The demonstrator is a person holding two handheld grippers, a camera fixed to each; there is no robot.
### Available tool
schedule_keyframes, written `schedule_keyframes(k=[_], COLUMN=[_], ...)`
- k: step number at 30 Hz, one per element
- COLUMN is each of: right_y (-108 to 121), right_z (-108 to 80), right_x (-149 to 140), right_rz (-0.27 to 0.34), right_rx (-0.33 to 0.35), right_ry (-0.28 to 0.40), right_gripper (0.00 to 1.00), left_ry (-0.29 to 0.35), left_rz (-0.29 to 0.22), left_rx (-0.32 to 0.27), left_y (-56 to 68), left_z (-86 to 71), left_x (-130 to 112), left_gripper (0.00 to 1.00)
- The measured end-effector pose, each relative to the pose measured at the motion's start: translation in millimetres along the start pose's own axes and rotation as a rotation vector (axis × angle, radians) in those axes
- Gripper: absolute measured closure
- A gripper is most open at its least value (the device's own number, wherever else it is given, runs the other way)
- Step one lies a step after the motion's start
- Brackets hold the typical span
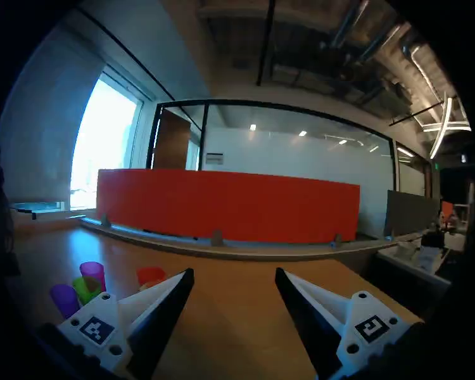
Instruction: Pour water
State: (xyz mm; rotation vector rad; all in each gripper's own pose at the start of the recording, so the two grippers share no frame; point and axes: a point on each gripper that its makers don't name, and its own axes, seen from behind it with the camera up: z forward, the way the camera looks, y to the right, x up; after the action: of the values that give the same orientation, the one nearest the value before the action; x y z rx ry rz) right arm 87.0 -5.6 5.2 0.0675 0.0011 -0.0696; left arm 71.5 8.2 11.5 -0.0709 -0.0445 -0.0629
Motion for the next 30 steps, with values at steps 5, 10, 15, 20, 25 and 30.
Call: schedule_keyframes(k=[5,10,15,20,25,30], right_y=[0,-3,-4,-2,-5,-13], right_z=[2.5,5.2,7.7,8.9,9.4,10.0], right_x=[21,39,61,77,73,74], right_rz=[0.024,0.060,0.092,0.100,0.095,0.089], right_rx=[0.010,0.033,0.045,0.048,0.067,0.127], right_ry=[-0.022,-0.046,-0.045,-0.027,-0.026,-0.026], right_gripper=[0.01,0.01,0.01,0.01,0.01,0.01], left_ry=[0.001,-0.004,0.000,0.006,-0.013,-0.027], left_rz=[0.013,0.024,0.038,0.061,0.074,0.082], left_rx=[-0.012,-0.029,-0.047,-0.062,-0.088,-0.148], left_y=[2.7,6.7,11.8,16.6,22.5,34.7], left_z=[3.7,7.8,10.6,13.0,17.5,19.7], left_x=[28,53,79,92,82,77], left_gripper=[0.09,0.09,0.09,0.09,0.09,0.09])
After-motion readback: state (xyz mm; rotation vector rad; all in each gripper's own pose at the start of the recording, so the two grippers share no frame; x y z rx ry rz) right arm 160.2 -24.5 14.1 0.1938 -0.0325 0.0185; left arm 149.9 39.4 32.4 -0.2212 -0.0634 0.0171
